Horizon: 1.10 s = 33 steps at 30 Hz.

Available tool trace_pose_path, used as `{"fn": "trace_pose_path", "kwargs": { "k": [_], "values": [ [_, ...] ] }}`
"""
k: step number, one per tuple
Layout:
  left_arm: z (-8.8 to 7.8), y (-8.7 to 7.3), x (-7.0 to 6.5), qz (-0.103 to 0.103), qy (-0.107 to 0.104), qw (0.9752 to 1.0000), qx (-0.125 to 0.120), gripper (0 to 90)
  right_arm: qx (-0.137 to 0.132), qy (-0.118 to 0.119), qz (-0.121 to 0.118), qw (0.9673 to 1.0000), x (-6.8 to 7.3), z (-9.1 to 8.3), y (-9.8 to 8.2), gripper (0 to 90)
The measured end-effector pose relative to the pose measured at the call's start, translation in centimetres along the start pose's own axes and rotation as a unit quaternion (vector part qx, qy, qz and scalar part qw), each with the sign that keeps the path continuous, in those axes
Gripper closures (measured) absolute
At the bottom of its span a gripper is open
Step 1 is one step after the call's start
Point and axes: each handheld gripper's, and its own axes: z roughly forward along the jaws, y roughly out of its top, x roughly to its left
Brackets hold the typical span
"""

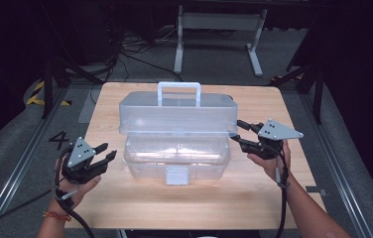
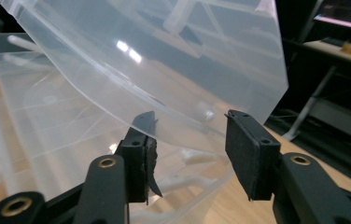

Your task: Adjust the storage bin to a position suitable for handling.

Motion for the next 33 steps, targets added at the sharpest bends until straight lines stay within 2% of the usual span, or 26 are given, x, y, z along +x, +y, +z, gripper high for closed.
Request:
{"fn": "trace_pose_path", "kwargs": {
  "k": [3, 4, 5, 7, 10, 15, 18, 21, 23, 26, 29, 31, 32, 33],
  "values": [
    [-0.1, -0.6, 0.3, -0.006, 0.002, 1.0000, 0.004, 59.3, -0.015, -0.020, 0.001, 0.9997, 0.1, 0.0, 0.4, 57.8],
    [-0.1, -0.8, 0.4, -0.009, 0.003, 0.9999, 0.006, 59.3, -0.015, -0.020, 0.001, 0.9997, 0.1, 0.0, 0.4, 57.8],
    [0.0, -1.5, 0.5, -0.014, 0.002, 0.9998, 0.015, 58.2, -0.024, -0.032, -0.001, 0.9992, 0.1, 0.1, 0.6, 59.3],
    [0.1, -1.8, 0.6, -0.010, 0.005, 0.9997, 0.021, 57.4, -0.031, -0.045, -0.004, 0.9985, 0.1, 0.2, 0.8, 60.2],
    [0.8, -2.9, 0.3, -0.013, 0.000, 0.9989, 0.046, 56.4, -0.039, -0.055, -0.001, 0.9977, 0.1, 0.5, 1.1, 62.8],
    [2.3, -4.8, -0.2, -0.002, -0.008, 0.9946, 0.103, 54.0, -0.049, -0.067, 0.003, 0.9965, 0.1, 0.8, 1.6, 65.3],
    [2.9, -5.6, -0.4, -0.013, -0.020, 0.9937, 0.109, 53.2, -0.053, -0.085, 0.002, 0.9950, 0.3, 1.2, 1.9, 65.5],
    [3.4, -6.3, -0.3, -0.020, -0.031, 0.9930, 0.112, 52.0, -0.058, -0.099, 0.015, 0.9932, 0.3, 1.5, 2.2, 66.5],
    [4.0, -6.8, -0.2, -0.033, -0.034, 0.9922, 0.116, 51.2, -0.065, -0.116, 0.017, 0.9909, 0.4, 1.8, 2.4, 68.2],
    [4.6, -7.3, 0.0, -0.031, -0.036, 0.9900, 0.133, 50.0, -0.070, -0.142, 0.018, 0.9872, 0.6, 2.3, 2.7, 69.5],
    [4.8, -7.6, 0.1, -0.035, -0.040, 0.9897, 0.133, 49.3, -0.072, -0.150, 0.027, 0.9858, 0.3, 2.5, 3.0, 70.4],
    [4.9, -7.8, 0.1, -0.032, -0.042, 0.9896, 0.134, 48.6, -0.070, -0.161, 0.022, 0.9841, 0.3, 2.8, 3.3, 71.5],
    [5.0, -7.9, 0.0, -0.027, -0.041, 0.9889, 0.140, 48.4, -0.069, -0.165, 0.024, 0.9836, 0.3, 2.9, 3.4, 71.9],
    [4.9, -8.0, 0.0, -0.018, -0.042, 0.9895, 0.137, 47.8, -0.067, -0.169, 0.025, 0.9830, 0.3, 3.0, 3.5, 72.7]
  ]
}}
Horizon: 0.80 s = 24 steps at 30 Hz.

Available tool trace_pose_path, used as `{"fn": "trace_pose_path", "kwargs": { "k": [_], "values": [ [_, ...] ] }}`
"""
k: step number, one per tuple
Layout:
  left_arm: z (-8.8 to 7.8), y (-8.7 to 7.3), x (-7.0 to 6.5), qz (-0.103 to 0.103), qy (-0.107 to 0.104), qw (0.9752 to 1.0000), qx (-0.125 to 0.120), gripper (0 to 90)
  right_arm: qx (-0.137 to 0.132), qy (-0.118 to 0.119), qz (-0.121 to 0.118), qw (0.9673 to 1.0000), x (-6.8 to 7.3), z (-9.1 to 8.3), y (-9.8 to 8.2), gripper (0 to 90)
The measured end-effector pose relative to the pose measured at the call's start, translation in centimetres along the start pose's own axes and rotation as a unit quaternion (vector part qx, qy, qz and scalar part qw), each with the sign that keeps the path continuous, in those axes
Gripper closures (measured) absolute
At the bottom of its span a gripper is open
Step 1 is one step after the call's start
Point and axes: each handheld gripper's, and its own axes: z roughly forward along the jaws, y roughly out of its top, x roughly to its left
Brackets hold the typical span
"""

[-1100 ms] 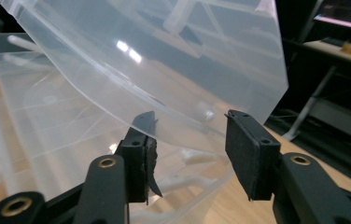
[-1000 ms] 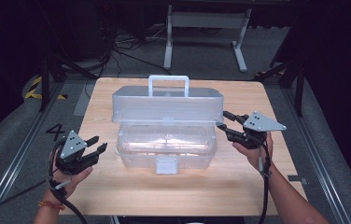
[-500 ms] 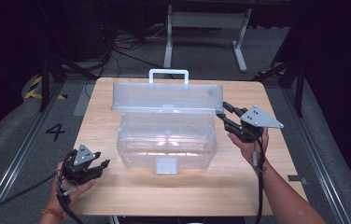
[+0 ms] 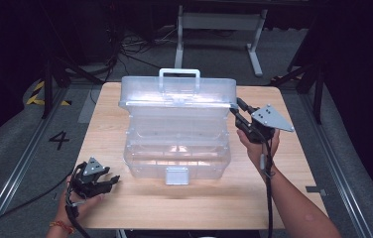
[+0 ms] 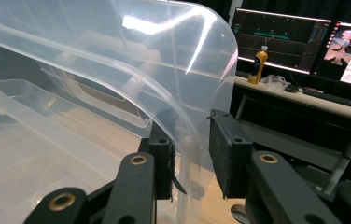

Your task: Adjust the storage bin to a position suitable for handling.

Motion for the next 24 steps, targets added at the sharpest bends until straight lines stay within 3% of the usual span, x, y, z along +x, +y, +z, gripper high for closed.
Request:
{"fn": "trace_pose_path", "kwargs": {
  "k": [3, 4, 8, 12, 19, 24],
  "values": [
    [0.0, -0.1, -0.1, -0.007, -0.002, 1.0000, -0.001, 47.0, 0.001, -0.009, 0.006, 0.9999, 0.0, 0.3, 0.2, 74.3],
    [0.0, -0.1, 0.0, -0.007, -0.002, 1.0000, -0.003, 46.8, 0.005, -0.023, 0.000, 0.9997, 0.1, 0.6, 0.4, 77.3],
    [0.1, -0.5, 0.3, -0.024, -0.011, 0.9996, -0.014, 45.5, 0.008, -0.027, 0.015, 0.9995, -0.1, 1.0, 0.6, 78.3],
    [0.1, -0.8, 0.2, -0.022, -0.012, 0.9994, -0.026, 43.5, 0.012, -0.030, 0.023, 0.9992, -0.3, 1.6, 0.9, 78.7],
    [0.2, -0.9, 0.2, -0.024, -0.010, 0.9993, -0.027, 40.1, 0.028, -0.015, 0.034, 0.9989, -1.3, 2.5, 1.6, 78.7],
    [0.2, -0.9, 0.2, -0.022, -0.010, 0.9994, -0.027, 38.9, 0.038, -0.013, 0.020, 0.9990, -1.6, 3.1, 2.0, 77.9]
  ]
}}
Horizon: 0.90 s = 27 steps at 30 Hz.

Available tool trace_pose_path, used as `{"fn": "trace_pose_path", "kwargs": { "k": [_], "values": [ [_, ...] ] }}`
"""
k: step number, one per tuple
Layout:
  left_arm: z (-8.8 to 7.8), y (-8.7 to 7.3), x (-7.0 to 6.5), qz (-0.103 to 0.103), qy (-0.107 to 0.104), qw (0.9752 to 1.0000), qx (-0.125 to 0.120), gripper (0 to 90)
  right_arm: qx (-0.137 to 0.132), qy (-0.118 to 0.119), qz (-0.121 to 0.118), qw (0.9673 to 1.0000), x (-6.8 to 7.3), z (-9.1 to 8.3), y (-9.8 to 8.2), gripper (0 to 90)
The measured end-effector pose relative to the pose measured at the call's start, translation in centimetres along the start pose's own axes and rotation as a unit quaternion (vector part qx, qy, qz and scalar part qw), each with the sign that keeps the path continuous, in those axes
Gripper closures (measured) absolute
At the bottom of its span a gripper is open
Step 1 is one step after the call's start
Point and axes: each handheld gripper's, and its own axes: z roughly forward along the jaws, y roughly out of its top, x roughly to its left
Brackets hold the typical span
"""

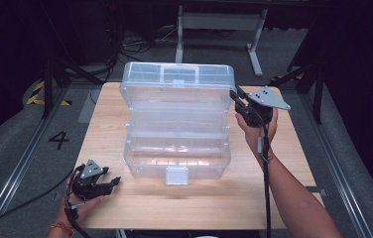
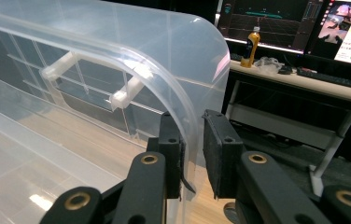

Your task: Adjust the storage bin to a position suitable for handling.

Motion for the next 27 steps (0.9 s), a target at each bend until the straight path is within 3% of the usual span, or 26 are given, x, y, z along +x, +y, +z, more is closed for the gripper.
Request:
{"fn": "trace_pose_path", "kwargs": {
  "k": [16, 27],
  "values": [
    [0.1, 0.0, 0.0, -0.010, 0.002, 0.9999, -0.002, 35.1, 0.022, 0.015, 0.021, 0.9994, -1.2, 1.5, 0.9, 78.1],
    [0.1, 0.0, 0.0, -0.010, 0.004, 0.9999, -0.002, 34.5, 0.033, 0.021, 0.017, 0.9991, -1.9, 2.5, 1.3, 77.7]
  ]
}}
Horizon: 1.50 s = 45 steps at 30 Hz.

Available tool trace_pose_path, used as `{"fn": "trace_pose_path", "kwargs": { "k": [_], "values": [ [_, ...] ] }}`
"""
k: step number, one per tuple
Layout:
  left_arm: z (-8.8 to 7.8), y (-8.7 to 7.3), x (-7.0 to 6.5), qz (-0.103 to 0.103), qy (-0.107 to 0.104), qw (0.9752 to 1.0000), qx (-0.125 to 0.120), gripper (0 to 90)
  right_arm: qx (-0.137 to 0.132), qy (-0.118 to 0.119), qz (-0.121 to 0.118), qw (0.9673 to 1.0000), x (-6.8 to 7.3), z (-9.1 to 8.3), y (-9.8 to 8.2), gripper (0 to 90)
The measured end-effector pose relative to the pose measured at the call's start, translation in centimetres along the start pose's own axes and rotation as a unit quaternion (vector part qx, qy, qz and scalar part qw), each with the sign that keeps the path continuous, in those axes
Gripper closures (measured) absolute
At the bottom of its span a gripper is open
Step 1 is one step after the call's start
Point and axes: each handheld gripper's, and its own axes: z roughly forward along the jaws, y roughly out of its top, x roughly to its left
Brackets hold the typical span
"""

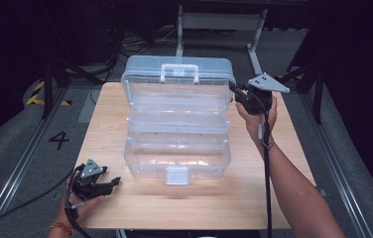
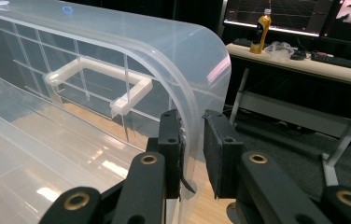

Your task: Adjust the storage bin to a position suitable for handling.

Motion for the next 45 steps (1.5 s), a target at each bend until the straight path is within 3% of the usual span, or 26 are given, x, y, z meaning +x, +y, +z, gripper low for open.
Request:
{"fn": "trace_pose_path", "kwargs": {
  "k": [16, 18, 27, 45],
  "values": [
    [0.0, 0.0, 0.0, -0.001, 0.001, 1.0000, 0.000, 34.1, 0.019, 0.004, -0.004, 0.9998, -0.8, 1.1, 0.8, 77.3],
    [0.0, 0.0, 0.0, -0.001, 0.001, 1.0000, 0.000, 34.0, 0.017, -0.006, -0.013, 0.9998, -0.8, 1.1, 1.0, 83.6],
    [0.0, 0.0, 0.0, -0.001, 0.003, 1.0000, 0.001, 33.6, 0.025, -0.006, -0.022, 0.9994, -1.2, 1.9, 1.2, 83.4],
    [0.0, 0.0, 0.0, -0.001, 0.002, 1.0000, 0.001, 33.6, 0.038, -0.001, -0.002, 0.9993, -2.2, 3.7, 1.5, 83.3]
  ]
}}
